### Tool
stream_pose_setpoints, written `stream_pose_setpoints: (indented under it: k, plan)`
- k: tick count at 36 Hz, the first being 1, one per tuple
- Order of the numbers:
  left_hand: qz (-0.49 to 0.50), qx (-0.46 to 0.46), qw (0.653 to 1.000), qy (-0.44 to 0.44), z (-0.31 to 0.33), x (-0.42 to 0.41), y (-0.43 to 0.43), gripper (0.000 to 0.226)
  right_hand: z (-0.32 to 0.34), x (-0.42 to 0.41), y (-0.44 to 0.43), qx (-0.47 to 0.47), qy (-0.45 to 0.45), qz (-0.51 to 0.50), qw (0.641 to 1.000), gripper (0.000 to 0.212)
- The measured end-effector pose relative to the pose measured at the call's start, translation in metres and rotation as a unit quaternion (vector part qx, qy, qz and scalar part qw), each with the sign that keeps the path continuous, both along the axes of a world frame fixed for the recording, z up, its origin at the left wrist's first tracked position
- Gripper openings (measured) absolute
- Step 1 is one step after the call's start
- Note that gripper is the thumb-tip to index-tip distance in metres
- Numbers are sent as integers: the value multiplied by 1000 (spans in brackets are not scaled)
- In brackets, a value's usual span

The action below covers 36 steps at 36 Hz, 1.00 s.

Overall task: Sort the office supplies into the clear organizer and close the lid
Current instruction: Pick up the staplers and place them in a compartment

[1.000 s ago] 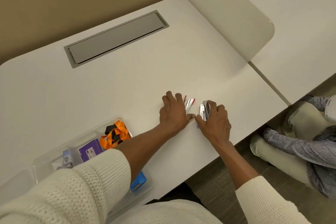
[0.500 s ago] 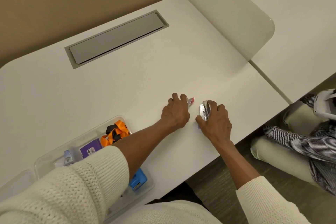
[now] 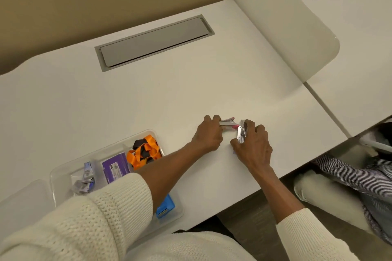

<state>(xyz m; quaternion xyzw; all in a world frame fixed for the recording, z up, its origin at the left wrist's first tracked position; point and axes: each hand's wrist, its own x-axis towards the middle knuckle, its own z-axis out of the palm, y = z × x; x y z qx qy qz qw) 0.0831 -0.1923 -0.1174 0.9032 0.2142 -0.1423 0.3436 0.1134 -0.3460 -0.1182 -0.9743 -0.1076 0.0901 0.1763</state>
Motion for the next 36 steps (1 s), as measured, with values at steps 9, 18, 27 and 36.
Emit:
stream_pose_setpoints:
  k: [9,18,27,36]
  plan:
    - [100,-109,989,-31,24,-27,29,16,3,-5,9,-22,-5,-22,1000,61]
    - [172,-160,963,-129,77,-84,60,18,12,-9,19,96,67,-77,990,55]
    - [314,-246,897,-189,96,-192,96,12,25,-11,27,360,252,-219,871,31]
    - [448,-253,837,-188,105,-290,105,18,47,-21,22,459,374,-203,780,29]
